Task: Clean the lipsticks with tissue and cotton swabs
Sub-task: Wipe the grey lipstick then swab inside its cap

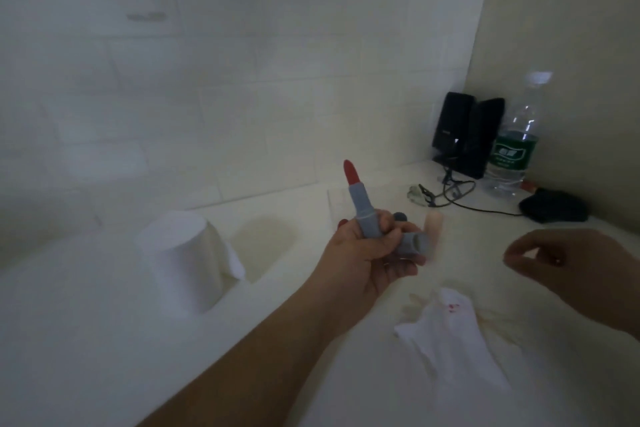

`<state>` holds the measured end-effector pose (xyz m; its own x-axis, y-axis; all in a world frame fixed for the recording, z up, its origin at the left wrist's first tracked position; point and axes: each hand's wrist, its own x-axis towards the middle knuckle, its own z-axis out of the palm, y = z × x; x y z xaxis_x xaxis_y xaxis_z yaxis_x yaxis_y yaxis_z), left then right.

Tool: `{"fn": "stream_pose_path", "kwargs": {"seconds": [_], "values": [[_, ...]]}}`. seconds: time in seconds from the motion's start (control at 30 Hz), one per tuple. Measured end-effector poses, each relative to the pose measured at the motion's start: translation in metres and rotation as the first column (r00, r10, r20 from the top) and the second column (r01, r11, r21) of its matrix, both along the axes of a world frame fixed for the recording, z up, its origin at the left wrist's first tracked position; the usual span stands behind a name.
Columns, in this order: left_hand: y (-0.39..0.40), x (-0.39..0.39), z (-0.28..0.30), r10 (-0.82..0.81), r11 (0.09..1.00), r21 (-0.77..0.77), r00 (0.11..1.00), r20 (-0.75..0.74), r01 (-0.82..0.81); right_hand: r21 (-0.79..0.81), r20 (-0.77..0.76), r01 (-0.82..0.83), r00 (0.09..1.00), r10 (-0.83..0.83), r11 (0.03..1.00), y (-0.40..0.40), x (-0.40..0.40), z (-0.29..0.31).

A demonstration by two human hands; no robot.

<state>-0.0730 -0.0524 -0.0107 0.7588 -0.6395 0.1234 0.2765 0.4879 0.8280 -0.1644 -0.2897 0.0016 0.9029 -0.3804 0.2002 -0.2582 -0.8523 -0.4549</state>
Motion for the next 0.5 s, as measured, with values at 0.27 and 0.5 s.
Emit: {"fn": "stream_pose_path", "kwargs": {"seconds": [0.27,0.5], "values": [[-0.006,-0.010,-0.004,0.028,0.997,0.066,0.997,0.067,-0.033,-0.058,-0.089,0.328,0.939,-0.332,0.943,-0.091,-0.051,-0.011],[-0.009,-0.014,-0.009,0.082,0.996,0.042,0.995,0.054,-0.085,-0.196,-0.040,0.289,0.952,-0.302,0.937,-0.069,-0.049,-0.018]]}}
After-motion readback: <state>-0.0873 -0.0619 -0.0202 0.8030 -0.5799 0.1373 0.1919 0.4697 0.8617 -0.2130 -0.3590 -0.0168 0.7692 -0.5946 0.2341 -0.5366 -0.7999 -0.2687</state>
